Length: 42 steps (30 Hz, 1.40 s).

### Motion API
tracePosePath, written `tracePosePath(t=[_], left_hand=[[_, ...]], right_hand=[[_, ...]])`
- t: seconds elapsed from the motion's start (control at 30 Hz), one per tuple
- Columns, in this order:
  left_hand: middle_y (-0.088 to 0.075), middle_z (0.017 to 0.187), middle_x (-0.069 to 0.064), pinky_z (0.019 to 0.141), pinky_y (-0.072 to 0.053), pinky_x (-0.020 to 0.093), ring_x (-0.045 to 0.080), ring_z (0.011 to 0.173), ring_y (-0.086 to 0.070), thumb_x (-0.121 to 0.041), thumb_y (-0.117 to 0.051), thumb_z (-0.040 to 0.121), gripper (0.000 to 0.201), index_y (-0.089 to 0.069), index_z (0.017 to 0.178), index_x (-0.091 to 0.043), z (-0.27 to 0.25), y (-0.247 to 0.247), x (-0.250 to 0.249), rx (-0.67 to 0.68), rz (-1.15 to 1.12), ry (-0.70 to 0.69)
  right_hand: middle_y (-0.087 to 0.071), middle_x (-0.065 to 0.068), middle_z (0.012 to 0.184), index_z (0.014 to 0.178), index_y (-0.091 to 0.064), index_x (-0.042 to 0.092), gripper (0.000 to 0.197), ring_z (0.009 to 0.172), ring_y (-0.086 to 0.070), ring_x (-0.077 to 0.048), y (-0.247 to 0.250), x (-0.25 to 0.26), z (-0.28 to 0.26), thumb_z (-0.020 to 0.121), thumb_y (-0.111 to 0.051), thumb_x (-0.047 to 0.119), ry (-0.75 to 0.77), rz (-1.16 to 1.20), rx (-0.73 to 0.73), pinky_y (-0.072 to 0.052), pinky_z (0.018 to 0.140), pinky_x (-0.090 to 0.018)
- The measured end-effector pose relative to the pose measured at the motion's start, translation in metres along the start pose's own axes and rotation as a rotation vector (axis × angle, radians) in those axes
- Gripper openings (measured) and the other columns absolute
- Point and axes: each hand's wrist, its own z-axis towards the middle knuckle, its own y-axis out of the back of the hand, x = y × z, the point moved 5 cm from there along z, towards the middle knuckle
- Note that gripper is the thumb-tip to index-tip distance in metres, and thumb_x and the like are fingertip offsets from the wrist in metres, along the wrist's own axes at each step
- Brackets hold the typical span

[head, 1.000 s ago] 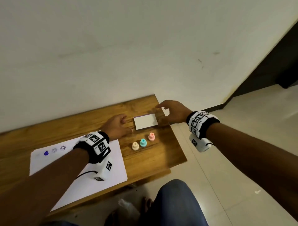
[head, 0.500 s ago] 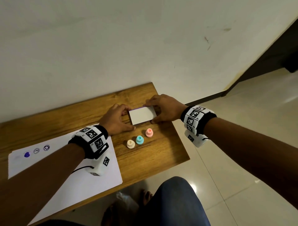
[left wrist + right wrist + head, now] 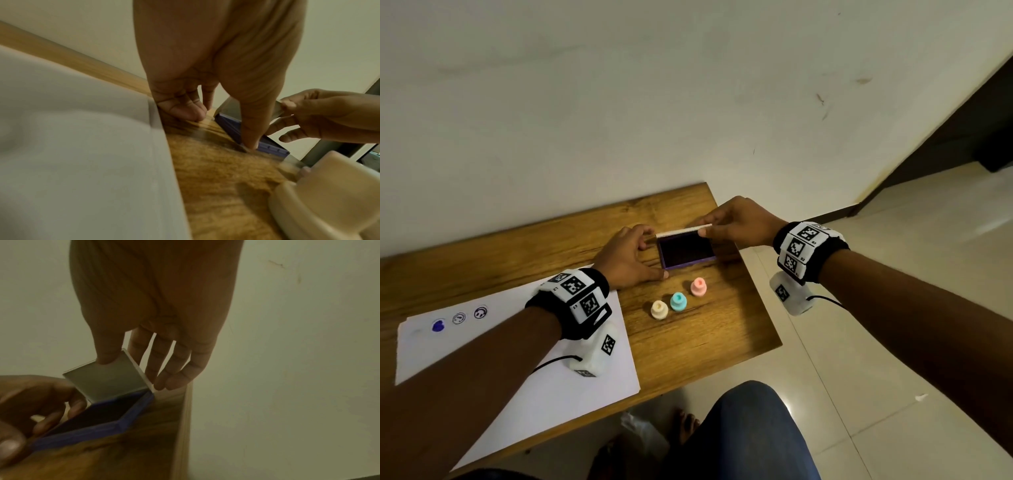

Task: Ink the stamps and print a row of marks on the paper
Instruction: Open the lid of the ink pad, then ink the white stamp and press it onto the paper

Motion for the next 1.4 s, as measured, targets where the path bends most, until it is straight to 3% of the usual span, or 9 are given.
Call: tracePosePath(t=[0.13,0.2,0.47,0.67,0.77,0.87,1.07,1.23,1.4], left_hand=[[-0.050,0.119,0.001,0.091,-0.053,0.044,0.017,0.109,-0.055,-0.044,-0.089,0.058,0.087,-0.048,0.133,-0.026,-0.003,-0.001,-0.001,-0.021,-0.036,0.009],[-0.051,0.120,0.002,0.091,-0.053,0.043,0.017,0.108,-0.055,-0.045,-0.088,0.059,0.085,-0.049,0.132,-0.026,-0.003,-0.001,-0.002,-0.022,-0.018,0.020],[-0.048,0.122,-0.005,0.086,-0.053,0.038,0.013,0.109,-0.052,-0.056,-0.084,0.057,0.086,-0.045,0.133,-0.039,0.001,-0.006,-0.008,-0.017,0.133,-0.004],[-0.050,0.124,-0.004,0.086,-0.053,0.039,0.015,0.113,-0.053,-0.052,-0.083,0.061,0.070,-0.052,0.123,-0.039,-0.001,-0.007,-0.005,-0.045,0.147,-0.029],[-0.050,0.124,-0.004,0.087,-0.053,0.040,0.015,0.113,-0.052,-0.052,-0.083,0.061,0.069,-0.052,0.122,-0.040,-0.001,-0.007,-0.006,-0.044,0.146,-0.029],[-0.049,0.123,-0.003,0.090,-0.053,0.042,0.015,0.114,-0.052,-0.050,-0.083,0.063,0.068,-0.053,0.123,-0.039,-0.001,-0.005,-0.007,-0.022,0.125,-0.021],[-0.060,0.115,0.000,0.087,-0.055,0.038,0.016,0.097,-0.062,-0.031,-0.077,0.078,0.047,-0.060,0.122,-0.027,-0.021,0.017,-0.009,-0.020,-0.160,-0.011],[-0.065,0.102,0.003,0.063,-0.044,0.005,0.004,0.080,-0.057,-0.015,-0.070,0.086,0.028,-0.065,0.113,-0.019,-0.067,0.029,-0.008,-0.050,-0.283,-0.014],[-0.058,0.111,-0.006,0.070,-0.048,0.014,0.011,0.093,-0.059,-0.025,-0.077,0.080,0.045,-0.060,0.121,-0.027,-0.117,0.005,0.007,0.051,-0.203,0.037]], right_hand=[[-0.074,-0.016,0.093,0.096,-0.075,0.006,0.029,0.085,-0.067,-0.029,0.013,0.000,0.012,0.096,-0.062,0.031,-0.003,0.102,-0.138,-0.054,0.078,-0.040],[-0.071,-0.024,0.092,0.095,-0.072,-0.001,0.032,0.076,-0.065,-0.027,0.020,-0.003,0.020,0.097,-0.061,0.029,-0.043,0.143,-0.193,-0.052,0.069,-0.034],[-0.066,-0.012,0.084,0.100,-0.066,-0.007,0.033,0.064,-0.060,-0.015,0.023,-0.016,0.051,0.100,-0.057,0.024,-0.228,0.188,-0.175,-0.046,0.050,-0.017],[-0.063,0.000,0.066,0.069,-0.065,0.019,0.023,0.059,-0.059,-0.015,0.017,-0.021,0.065,0.091,-0.068,0.027,-0.237,0.020,-0.191,-0.049,0.065,-0.028],[-0.068,0.006,0.078,0.085,-0.075,0.023,0.003,0.072,-0.063,-0.013,0.016,-0.021,0.066,0.084,-0.073,0.025,-0.234,-0.011,-0.216,-0.054,0.078,-0.029],[-0.072,0.006,0.096,0.101,-0.076,0.024,0.016,0.092,-0.066,-0.015,0.014,-0.019,0.065,0.086,-0.071,0.026,-0.233,-0.058,-0.200,-0.054,0.089,-0.032],[-0.064,0.009,0.076,0.098,-0.074,0.030,0.013,0.080,-0.061,-0.014,0.030,0.011,0.037,0.088,-0.065,0.032,-0.147,-0.214,-0.324,-0.042,0.067,-0.025],[-0.069,0.008,0.088,0.096,-0.073,0.029,0.011,0.080,-0.061,-0.007,0.008,0.055,-0.022,0.090,-0.067,0.035,0.035,-0.239,-0.220,-0.046,0.070,-0.026],[-0.067,0.008,0.099,0.109,-0.071,0.020,0.023,0.080,-0.055,0.001,-0.041,0.090,-0.077,0.088,-0.072,0.028,0.138,-0.286,-0.111,-0.039,0.068,-0.012]])
